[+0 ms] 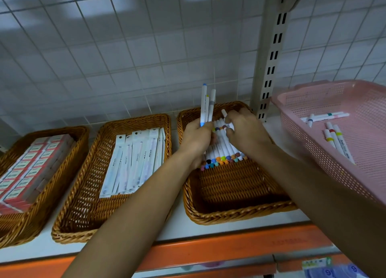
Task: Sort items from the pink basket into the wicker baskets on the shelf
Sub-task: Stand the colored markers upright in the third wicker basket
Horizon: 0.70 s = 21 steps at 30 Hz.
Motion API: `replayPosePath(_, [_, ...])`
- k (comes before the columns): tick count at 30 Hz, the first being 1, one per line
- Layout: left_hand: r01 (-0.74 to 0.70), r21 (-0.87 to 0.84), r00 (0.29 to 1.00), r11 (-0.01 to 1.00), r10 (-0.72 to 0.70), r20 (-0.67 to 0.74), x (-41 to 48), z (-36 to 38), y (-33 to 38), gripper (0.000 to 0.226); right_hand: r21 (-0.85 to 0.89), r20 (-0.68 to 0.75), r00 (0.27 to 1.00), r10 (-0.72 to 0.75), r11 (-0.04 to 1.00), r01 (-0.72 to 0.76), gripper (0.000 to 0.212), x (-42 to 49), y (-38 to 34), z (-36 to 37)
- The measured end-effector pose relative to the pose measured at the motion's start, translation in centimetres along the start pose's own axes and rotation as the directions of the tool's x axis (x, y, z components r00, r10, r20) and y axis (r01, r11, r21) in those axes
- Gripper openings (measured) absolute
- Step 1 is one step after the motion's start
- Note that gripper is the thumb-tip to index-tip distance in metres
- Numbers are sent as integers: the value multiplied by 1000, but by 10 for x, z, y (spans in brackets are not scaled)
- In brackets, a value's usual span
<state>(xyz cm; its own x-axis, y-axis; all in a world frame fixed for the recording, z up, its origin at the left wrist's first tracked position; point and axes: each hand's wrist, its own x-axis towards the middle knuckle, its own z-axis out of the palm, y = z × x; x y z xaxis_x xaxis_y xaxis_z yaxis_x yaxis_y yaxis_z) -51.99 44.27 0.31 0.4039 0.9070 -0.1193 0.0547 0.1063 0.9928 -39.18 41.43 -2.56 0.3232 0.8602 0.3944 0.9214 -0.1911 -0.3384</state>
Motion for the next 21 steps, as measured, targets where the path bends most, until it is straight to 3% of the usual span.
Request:
replayPosePath(5, [-7,-12,1000,1000,7,21,-1,-1,1,16,-177,87,996,7,984,8,29,-1,-10,-1])
replayPosePath(10, [-39,100,999,994,38,15,1,-1,-3,18,-215,129,991,-27,975,55,31,-4,-12,-2])
replayPosePath(16, [-54,78,999,995,54,3,3,-1,-5,22,110,-75,989,-125,985,133,32,-2,-7,-7])
replayPosePath(21, [-54,85,998,995,52,21,4,-1,-7,20,250,-69,969,-238,936,248,42,-4,-9,-9])
